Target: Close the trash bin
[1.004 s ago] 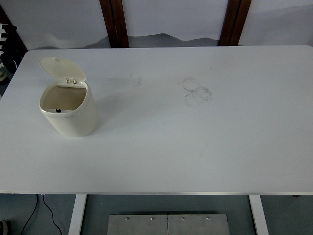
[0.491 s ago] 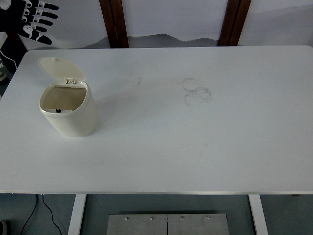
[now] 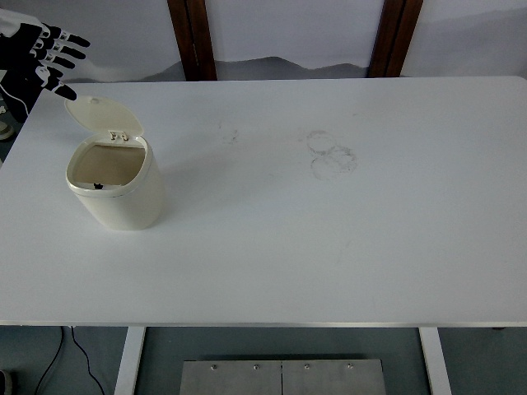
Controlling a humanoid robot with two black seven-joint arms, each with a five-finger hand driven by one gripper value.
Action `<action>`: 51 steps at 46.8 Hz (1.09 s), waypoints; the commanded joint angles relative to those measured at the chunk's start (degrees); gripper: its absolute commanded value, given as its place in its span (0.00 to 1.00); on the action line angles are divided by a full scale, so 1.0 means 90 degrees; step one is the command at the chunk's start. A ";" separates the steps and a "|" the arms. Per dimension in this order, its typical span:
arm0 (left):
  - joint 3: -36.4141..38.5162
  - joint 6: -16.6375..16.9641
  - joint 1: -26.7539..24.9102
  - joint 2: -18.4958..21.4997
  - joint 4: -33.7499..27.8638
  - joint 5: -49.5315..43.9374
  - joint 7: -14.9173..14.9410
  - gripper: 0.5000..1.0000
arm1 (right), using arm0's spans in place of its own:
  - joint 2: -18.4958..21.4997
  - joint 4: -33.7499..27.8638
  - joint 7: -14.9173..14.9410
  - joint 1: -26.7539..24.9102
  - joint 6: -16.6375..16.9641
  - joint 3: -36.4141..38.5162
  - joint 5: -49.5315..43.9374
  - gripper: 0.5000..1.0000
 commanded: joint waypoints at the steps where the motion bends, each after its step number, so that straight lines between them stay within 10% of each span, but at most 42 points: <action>1: 0.0087 0.0000 -0.0087 -0.0167 0.0156 -0.0002 0.0000 1.00 | 0.0000 0.0001 0.0001 -0.0001 0.0005 0.0001 0.0000 0.99; 51: 0.0536 0.0000 -0.0292 -0.0480 -0.0243 -0.0715 0.0410 1.00 | 0.0000 0.0001 0.0001 0.0068 0.0005 0.0001 0.0000 0.99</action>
